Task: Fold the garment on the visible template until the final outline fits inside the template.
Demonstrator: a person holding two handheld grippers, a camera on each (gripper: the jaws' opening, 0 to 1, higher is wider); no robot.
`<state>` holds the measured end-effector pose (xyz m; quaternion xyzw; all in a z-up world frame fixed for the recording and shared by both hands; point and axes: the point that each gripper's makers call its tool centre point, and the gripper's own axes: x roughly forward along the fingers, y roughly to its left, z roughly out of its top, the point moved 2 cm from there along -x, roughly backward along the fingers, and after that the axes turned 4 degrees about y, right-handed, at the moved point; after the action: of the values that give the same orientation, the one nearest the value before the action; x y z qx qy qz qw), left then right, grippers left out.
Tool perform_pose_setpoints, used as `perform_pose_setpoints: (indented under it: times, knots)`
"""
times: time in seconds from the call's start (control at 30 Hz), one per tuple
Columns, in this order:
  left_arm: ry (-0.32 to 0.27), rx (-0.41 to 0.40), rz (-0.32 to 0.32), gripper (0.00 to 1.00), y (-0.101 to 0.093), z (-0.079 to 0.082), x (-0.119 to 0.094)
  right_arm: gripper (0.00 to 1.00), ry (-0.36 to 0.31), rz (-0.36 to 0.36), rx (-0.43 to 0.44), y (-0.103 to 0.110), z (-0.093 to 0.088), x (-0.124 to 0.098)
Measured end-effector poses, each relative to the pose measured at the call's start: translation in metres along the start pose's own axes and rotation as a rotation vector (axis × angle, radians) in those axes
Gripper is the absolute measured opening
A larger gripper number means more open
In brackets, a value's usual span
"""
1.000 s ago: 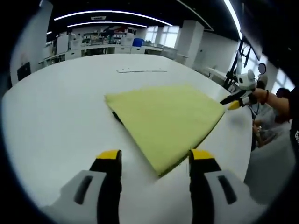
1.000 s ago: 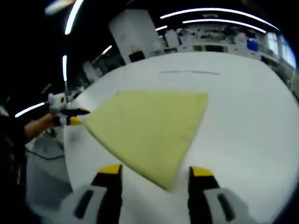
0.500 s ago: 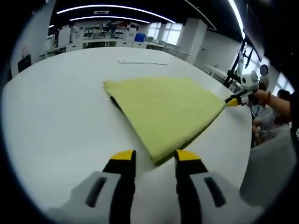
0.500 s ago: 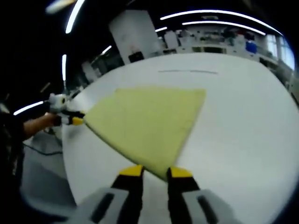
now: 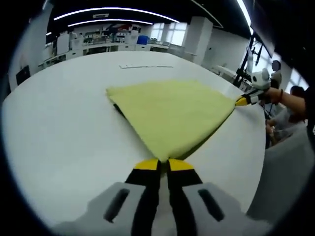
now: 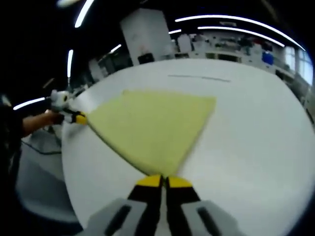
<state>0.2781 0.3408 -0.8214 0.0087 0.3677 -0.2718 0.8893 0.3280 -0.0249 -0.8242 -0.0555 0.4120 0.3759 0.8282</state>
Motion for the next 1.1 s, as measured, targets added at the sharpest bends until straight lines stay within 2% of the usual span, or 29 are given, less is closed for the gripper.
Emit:
perform_pose_setpoints:
  times: [0.33,0.47,0.6,1.1]
  knots:
    - [0.005,0.029,0.014,0.0,-0.003,0.002,0.002,0.0,-0.006,-0.004,0.007,0.004,-0.008,-0.006]
    - [0.019,0.049,0.007,0.0,-0.008,0.0,0.003,0.0,-0.002,-0.014,0.008,0.003,-0.013,-0.011]
    - [0.029,0.064,-0.007,0.0,-0.025,0.001,0.005,0.0,-0.004,-0.025,0.019,0.001,-0.018,-0.016]
    - [0.047,0.068,-0.023,0.0,-0.036,-0.001,0.003,0.0,0.008,-0.041,0.027,-0.001,-0.027,-0.027]
